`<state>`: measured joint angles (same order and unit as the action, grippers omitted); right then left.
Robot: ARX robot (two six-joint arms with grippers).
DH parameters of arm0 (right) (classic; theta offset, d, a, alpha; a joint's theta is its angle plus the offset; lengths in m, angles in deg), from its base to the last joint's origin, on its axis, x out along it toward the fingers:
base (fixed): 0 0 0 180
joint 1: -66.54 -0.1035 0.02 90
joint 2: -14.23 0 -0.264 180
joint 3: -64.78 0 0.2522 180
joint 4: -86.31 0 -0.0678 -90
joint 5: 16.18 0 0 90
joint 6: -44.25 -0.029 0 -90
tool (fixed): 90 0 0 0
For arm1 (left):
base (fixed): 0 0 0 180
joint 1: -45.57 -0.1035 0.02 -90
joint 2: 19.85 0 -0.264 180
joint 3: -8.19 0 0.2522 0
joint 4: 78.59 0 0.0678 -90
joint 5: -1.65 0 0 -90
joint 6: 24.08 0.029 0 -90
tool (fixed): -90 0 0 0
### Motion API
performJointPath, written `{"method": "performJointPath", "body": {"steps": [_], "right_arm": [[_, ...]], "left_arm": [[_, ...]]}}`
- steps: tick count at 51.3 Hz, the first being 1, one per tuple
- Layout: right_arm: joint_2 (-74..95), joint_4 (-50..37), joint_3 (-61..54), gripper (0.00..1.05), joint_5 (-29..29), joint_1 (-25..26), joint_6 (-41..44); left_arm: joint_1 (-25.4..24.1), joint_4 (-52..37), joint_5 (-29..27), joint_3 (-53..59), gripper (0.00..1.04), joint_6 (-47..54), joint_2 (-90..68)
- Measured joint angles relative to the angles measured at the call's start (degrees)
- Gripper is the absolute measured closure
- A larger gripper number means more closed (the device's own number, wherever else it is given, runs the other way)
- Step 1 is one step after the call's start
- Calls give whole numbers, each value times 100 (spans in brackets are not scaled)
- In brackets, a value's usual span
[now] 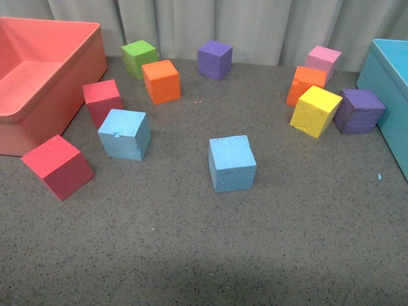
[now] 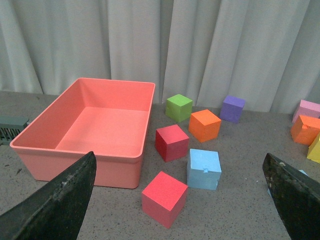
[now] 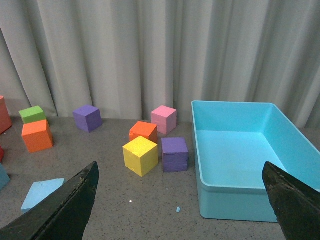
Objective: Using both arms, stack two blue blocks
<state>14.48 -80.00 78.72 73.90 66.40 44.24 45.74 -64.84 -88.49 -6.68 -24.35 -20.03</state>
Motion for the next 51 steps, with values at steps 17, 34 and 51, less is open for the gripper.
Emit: {"method": "performJointPath", "body": {"steps": [17,34,51], "right_arm": [[-4,0,0,9,0,0,0],[-4,0,0,9,0,0,0],[-4,0,0,9,0,0,0]], "left_arm": [[122,1196,103,-632,7,-455,-1902],[356,-560,616,-2382,7,-592,-6415],[1045,-190,184,-4789,7,-608,-9820]]}}
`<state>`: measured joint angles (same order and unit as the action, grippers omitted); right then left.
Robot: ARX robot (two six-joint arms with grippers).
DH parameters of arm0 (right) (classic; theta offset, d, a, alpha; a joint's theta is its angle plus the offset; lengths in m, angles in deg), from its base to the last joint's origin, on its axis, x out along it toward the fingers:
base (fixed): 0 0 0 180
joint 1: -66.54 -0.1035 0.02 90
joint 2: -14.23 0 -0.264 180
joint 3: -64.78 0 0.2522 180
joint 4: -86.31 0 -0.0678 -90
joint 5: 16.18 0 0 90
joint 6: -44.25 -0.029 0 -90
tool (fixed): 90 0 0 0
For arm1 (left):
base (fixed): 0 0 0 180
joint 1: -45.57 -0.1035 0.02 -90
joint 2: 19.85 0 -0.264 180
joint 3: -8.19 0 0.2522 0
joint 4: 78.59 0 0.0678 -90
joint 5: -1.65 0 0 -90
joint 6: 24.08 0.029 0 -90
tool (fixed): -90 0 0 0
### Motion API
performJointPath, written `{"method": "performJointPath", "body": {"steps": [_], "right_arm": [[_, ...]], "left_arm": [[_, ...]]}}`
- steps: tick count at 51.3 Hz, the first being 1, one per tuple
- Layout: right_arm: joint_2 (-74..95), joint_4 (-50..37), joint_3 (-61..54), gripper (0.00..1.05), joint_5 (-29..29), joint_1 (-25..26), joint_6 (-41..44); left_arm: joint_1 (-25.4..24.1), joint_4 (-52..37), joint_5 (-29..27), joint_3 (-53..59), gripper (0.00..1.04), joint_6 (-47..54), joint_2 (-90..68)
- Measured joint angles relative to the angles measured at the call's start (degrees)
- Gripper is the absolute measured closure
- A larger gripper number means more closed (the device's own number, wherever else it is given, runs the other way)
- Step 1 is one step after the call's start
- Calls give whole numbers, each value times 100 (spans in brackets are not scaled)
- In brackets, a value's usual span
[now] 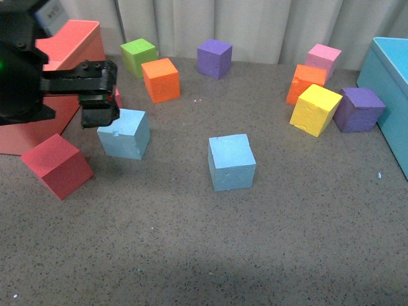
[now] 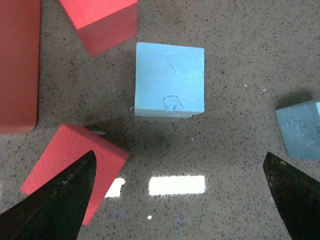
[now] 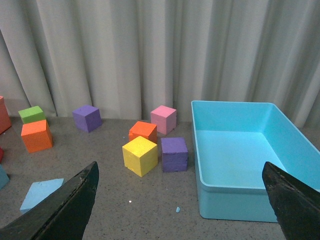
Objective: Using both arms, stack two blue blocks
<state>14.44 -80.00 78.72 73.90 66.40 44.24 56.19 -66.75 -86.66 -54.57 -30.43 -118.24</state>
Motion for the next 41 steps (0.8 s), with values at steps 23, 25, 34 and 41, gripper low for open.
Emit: {"method": "performJointPath", "body": {"steps": [23,25,34,41], "right_arm": [[0,0,0,9,0,0,0],[0,0,0,9,0,0,0],[0,0,0,9,0,0,0],[0,0,0,9,0,0,0]], "left_arm": [[190,544,-372,-1587,7,-24,-1690],[190,595,-420,-1718,7,-57,-1819],[186,667,-590,-2055,7,-118,-2212],[197,675,-599,-2210,7,-109,-2433]]}}
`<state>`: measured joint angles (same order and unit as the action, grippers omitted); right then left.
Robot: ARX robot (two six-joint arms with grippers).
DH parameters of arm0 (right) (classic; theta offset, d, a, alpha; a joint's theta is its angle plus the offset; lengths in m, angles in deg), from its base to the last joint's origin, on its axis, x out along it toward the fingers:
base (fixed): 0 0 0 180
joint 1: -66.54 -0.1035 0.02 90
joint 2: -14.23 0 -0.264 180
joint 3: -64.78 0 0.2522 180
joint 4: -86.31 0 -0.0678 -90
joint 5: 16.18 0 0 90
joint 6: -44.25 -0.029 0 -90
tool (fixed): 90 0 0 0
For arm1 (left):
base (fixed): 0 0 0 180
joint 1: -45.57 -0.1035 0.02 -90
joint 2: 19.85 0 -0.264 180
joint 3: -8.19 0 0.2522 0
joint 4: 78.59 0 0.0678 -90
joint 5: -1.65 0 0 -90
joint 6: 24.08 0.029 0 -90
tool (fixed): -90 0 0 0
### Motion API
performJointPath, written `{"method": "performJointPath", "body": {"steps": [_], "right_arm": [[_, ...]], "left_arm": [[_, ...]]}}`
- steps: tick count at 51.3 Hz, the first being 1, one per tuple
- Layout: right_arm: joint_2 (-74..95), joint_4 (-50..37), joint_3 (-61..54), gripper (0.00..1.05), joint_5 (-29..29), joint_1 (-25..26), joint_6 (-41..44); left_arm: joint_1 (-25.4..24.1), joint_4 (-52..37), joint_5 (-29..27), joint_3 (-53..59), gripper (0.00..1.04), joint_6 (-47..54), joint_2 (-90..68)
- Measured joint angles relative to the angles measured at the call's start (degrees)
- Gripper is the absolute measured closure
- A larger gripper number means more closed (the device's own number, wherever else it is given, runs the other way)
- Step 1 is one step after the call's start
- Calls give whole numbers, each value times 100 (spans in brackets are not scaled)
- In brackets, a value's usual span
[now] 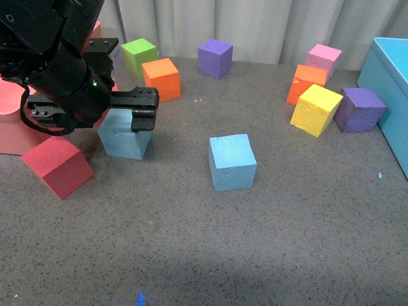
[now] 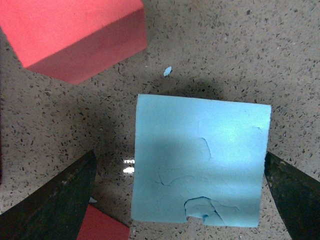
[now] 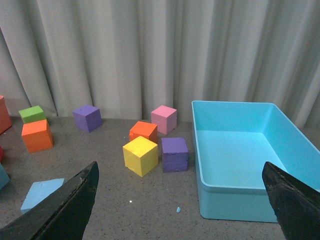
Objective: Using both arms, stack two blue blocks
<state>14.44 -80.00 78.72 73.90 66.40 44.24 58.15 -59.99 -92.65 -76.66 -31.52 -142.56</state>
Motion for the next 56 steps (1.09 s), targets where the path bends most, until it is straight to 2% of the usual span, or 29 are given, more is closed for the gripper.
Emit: {"method": "performJointPath", "body": {"steps": [11,19,25,30,36,43,56], "right_arm": [[0,0,0,9,0,0,0],[0,0,0,9,0,0,0],[0,0,0,9,0,0,0],[0,0,0,9,0,0,0],[0,0,0,9,0,0,0],[0,0,0,9,0,0,0],[0,0,0,9,0,0,0]], "left_arm": [[0,127,-35,-225,7,-35,-291],[-33,243,111,-385,39,-153,-380],[-37,323,219,-420,49,-271,-345],[-22,463,501,-420,53,-581,-221],[125,669,560,-426,57,-1154,199],[520,1049,37,-498,57,-2133,695],[1325,1480,-369,-619,57,-3128,772]]}}
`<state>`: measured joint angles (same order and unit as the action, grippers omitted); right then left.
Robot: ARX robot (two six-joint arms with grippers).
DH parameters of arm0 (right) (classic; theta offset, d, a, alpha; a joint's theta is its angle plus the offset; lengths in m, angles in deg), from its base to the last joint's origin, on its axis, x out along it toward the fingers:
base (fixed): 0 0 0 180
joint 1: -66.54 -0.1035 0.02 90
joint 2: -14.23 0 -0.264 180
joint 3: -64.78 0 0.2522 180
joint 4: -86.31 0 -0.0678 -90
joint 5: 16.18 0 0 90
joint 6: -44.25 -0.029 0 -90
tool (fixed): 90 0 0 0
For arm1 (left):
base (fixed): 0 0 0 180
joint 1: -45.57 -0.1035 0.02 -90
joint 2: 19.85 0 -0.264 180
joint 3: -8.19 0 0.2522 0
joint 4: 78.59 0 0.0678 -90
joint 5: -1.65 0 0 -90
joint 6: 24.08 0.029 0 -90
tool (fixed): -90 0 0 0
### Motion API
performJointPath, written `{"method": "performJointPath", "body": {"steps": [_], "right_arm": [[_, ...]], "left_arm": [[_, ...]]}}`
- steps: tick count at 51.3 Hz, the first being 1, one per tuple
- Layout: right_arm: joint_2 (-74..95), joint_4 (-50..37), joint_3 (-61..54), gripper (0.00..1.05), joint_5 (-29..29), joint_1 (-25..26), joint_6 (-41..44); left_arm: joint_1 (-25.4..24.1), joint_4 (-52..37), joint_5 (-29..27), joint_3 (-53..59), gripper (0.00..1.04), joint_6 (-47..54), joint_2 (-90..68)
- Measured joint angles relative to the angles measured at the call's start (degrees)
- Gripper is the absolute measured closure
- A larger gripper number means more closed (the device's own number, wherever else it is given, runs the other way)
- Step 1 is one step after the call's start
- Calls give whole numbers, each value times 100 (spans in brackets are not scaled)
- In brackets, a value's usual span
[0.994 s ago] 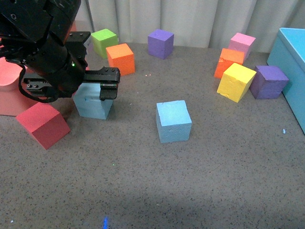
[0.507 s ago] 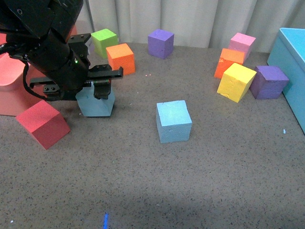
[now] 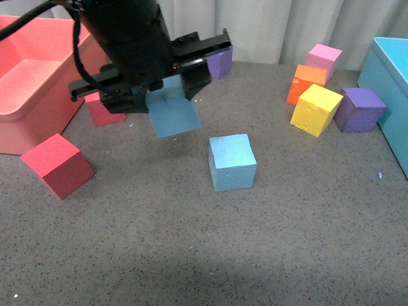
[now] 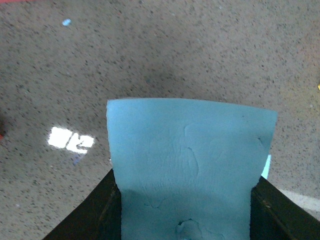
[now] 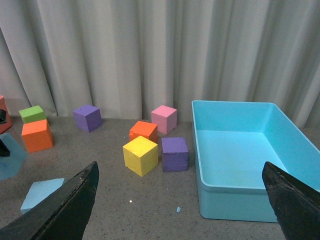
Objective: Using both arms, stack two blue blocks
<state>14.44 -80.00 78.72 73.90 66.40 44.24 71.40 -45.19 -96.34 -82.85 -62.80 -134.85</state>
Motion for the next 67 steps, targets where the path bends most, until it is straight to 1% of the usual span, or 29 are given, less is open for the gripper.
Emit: {"method": "performJointPath", "body": {"steps": [13,26,46,67], "right_arm": [[0,0,0,9,0,0,0],[0,0,0,9,0,0,0],[0,0,0,9,0,0,0],[0,0,0,9,0,0,0]], "left_arm": [[535,103,-131,-304,57,-330,-219],[828,396,-289,-433,57,-662,-442],[1163,645,-407,-739,57,-898,-612],[1178,664,-553,-848,57,-890,-726]]}}
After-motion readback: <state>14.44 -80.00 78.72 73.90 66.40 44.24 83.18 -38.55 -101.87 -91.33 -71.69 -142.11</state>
